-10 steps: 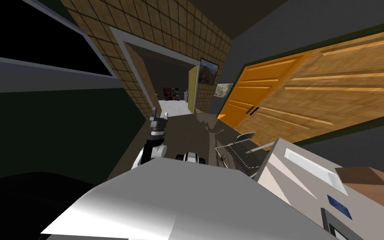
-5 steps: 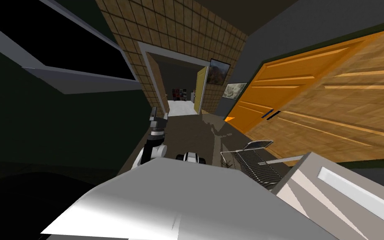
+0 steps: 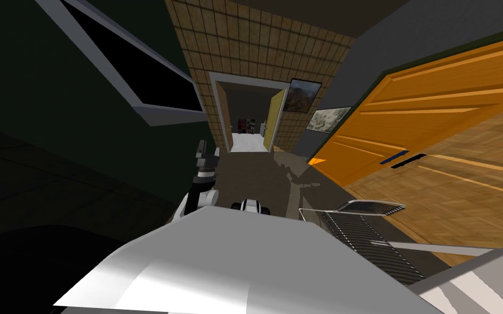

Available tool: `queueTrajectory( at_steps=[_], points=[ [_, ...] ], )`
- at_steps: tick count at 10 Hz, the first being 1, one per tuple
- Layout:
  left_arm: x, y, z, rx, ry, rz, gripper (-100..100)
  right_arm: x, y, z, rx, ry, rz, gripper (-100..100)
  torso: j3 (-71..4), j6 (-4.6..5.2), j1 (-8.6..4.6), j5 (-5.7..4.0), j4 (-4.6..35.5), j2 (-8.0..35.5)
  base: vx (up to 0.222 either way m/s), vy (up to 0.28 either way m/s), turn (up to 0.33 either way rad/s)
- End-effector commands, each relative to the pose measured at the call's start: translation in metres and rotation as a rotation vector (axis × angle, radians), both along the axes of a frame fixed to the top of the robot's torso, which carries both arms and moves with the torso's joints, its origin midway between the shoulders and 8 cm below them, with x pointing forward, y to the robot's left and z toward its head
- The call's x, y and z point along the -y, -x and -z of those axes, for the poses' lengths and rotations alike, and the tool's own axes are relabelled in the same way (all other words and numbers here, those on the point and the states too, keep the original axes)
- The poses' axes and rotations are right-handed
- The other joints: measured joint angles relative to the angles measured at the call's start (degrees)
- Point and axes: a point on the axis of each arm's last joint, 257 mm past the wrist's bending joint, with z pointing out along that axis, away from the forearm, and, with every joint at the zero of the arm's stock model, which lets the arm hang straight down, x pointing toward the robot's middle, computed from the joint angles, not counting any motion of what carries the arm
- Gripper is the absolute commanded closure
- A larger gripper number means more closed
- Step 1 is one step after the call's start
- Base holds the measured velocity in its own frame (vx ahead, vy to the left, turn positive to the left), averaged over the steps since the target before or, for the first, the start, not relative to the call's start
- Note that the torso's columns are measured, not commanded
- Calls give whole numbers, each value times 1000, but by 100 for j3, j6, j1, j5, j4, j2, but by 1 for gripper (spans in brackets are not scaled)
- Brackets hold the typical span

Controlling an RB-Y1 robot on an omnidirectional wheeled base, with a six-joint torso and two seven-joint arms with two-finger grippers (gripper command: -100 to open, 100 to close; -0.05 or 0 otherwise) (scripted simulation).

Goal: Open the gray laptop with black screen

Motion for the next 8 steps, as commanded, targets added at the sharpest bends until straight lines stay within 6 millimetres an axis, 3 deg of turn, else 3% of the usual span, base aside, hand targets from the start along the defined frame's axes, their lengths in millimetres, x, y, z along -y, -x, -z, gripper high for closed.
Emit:
queueTrajectory(
  at_steps=[1,8],
  points=[
    [0,0,0,0,0,0,0,-13,10,12,-22,-77,-4,100,-1,3,-12,0,-1,2,49,-118,10],
    [0,0,0,0,0,0,0,-52,40,36,-72,-271,7,100,25,-10,-37,-22,13,28,56,-138,7]
  ],
)
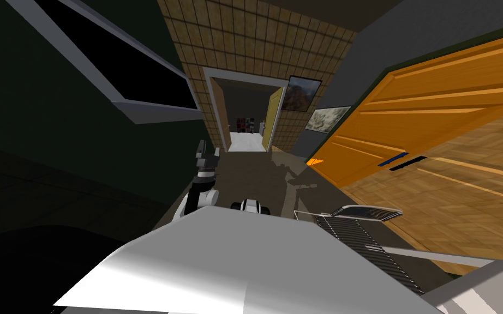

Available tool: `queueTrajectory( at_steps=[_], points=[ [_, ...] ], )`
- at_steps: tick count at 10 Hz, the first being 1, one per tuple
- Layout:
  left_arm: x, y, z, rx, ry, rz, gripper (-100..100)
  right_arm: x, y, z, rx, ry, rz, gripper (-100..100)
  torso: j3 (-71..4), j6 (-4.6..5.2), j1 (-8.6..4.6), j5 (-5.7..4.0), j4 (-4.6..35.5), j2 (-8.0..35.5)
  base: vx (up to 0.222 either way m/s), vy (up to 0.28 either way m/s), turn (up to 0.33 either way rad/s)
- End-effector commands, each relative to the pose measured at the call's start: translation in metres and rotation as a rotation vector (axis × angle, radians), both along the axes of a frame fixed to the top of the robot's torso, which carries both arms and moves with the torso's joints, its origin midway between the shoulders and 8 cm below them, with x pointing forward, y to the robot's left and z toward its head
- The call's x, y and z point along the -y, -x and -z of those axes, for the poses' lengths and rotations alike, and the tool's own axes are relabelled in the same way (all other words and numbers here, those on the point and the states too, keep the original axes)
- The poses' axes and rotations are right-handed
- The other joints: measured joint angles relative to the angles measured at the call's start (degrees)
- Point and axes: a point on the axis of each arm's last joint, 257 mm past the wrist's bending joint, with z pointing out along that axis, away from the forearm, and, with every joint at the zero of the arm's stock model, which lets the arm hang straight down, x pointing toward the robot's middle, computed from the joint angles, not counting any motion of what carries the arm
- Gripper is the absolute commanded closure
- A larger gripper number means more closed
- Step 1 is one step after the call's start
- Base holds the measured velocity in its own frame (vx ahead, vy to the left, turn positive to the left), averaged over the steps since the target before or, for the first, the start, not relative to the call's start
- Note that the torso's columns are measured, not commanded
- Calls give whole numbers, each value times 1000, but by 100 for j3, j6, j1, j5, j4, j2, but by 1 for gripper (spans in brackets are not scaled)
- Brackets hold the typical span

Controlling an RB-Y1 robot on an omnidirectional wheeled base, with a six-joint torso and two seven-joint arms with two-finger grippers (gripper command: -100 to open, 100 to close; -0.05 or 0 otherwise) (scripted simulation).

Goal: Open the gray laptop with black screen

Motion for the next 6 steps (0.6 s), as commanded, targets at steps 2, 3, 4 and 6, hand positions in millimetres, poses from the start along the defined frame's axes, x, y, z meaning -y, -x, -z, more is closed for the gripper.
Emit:
queueTrajectory(
  at_steps=[2,3,4,6],
  points=[
    [0,0,0,0,0,0,0,-25,18,12,-20,-108,15,100,-4,10,47,21,-2,-1,48,-113,17],
    [0,0,0,0,0,0,0,-25,18,12,-19,-111,14,100,-6,16,54,20,-4,-5,31,-95,-2],
    [0,0,0,0,0,0,0,-35,25,15,-28,-150,23,100,-6,14,59,26,-3,0,37,-85,4],
    [0,0,0,0,0,0,0,-49,28,34,-42,-209,18,100,-14,10,72,37,-7,-4,13,-90,15]
  ],
)
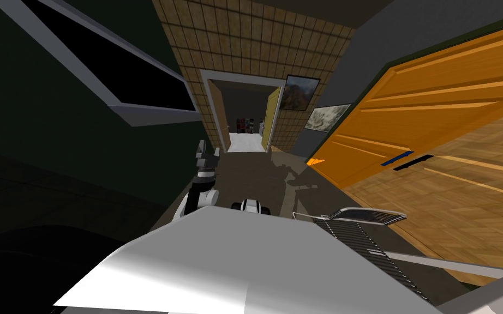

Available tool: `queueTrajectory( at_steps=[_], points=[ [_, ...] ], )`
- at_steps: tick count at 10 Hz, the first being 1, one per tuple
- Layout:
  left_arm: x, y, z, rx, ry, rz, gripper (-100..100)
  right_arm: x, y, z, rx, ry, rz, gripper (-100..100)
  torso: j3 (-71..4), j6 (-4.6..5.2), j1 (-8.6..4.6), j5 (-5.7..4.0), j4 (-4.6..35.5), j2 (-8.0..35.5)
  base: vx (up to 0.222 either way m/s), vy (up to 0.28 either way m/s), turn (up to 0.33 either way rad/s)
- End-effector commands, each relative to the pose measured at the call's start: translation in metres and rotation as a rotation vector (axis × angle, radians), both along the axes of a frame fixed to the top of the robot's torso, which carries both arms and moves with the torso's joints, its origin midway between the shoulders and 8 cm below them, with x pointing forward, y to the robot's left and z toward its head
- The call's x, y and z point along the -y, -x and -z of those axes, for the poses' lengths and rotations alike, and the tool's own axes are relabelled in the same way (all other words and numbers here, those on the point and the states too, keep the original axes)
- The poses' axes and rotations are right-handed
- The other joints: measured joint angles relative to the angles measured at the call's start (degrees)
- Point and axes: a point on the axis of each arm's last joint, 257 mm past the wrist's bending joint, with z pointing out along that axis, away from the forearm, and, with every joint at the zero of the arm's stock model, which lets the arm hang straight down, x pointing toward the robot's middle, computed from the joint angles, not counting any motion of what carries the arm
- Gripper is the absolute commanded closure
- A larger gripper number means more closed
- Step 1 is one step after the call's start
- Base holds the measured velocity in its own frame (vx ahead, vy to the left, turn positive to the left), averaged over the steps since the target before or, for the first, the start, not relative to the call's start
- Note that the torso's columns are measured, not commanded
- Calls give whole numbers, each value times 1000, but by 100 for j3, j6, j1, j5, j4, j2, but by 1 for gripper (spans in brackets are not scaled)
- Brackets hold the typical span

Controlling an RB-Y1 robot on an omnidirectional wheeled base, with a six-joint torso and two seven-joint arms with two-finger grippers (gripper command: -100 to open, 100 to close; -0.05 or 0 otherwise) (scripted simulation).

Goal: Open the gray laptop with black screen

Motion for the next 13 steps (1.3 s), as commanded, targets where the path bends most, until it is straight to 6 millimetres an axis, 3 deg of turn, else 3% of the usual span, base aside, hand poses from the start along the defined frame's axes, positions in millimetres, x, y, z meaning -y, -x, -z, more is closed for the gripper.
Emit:
queueTrajectory(
  at_steps=[1,5,6,8,12,13],
  points=[
    [0,0,0,0,0,0,0,-31,10,29,-23,-122,-1,100,0,3,-36,-9,-1,0,31,-199,27],
    [0,0,0,0,0,0,0,-77,27,62,-51,-284,7,100,16,-4,-42,-28,9,6,54,-194,8],
    [0,0,0,0,0,0,0,-68,20,43,-52,-246,3,-100,15,-6,-33,-27,10,1,17,-91,-22],
    [0,0,0,0,0,0,0,-67,15,30,-52,-244,-1,-100,4,-1,27,12,2,9,-27,9,-30],
    [0,0,0,0,0,0,0,-69,1,2,-55,-242,-13,-100,-11,-5,-39,-8,-6,-13,-22,10,-30],
    [0,0,0,0,0,0,0,-68,3,4,-55,-240,-10,-100,-10,-4,-39,-7,-5,-12,-7,-6,-3]
  ],
)
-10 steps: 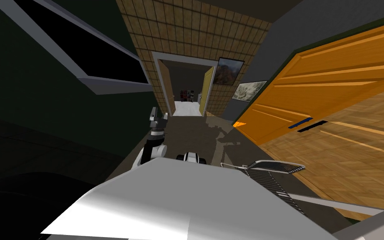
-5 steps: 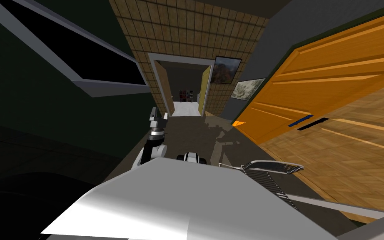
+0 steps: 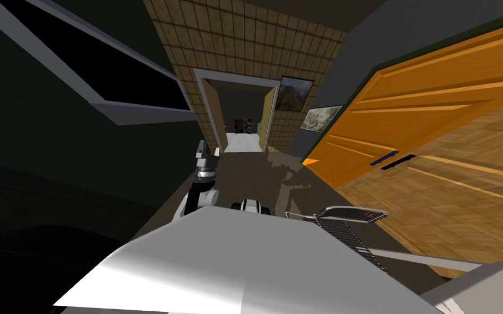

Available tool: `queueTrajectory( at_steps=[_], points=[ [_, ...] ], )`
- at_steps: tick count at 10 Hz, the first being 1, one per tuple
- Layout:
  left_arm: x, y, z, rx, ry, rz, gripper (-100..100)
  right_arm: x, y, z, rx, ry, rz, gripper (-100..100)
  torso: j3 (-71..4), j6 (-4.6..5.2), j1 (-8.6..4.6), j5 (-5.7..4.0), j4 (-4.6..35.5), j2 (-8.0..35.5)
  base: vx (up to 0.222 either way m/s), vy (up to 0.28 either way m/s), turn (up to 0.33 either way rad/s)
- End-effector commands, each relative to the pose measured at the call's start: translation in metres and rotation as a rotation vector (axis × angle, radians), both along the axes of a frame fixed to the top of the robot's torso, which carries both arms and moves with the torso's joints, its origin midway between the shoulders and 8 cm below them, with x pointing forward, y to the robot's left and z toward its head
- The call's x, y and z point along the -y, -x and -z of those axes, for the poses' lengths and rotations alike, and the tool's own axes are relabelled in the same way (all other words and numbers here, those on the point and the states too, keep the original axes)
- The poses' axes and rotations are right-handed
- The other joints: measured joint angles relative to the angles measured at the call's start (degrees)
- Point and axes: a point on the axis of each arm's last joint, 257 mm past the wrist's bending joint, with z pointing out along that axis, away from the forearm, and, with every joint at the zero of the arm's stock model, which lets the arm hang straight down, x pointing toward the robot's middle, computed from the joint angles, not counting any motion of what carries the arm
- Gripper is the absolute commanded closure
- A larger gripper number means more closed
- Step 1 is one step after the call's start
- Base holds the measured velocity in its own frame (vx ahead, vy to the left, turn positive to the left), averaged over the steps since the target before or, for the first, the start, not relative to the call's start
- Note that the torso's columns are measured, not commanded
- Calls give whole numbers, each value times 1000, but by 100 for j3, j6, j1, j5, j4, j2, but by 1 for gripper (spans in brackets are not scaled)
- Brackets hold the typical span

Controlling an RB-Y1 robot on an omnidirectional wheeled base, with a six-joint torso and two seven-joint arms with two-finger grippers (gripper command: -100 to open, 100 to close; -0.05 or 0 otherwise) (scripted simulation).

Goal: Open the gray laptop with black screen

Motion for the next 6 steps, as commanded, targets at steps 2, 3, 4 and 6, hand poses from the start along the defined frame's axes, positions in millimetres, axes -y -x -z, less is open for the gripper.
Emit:
queueTrajectory(
  at_steps=[2,3,4,6],
  points=[
    [0,0,0,0,0,0,0,0,0,-1,1,-1,0,0,2,1,15,5,1,3,0,0,0],
    [0,0,0,0,0,0,0,0,0,-1,1,-1,0,0,2,1,18,7,1,4,0,0,0],
    [0,0,0,0,0,0,0,0,0,-1,1,-1,0,0,3,1,18,7,1,5,0,0,0],
    [0,0,0,0,0,0,0,0,0,-1,1,-1,0,0,3,1,15,6,1,5,0,0,0]
  ],
)
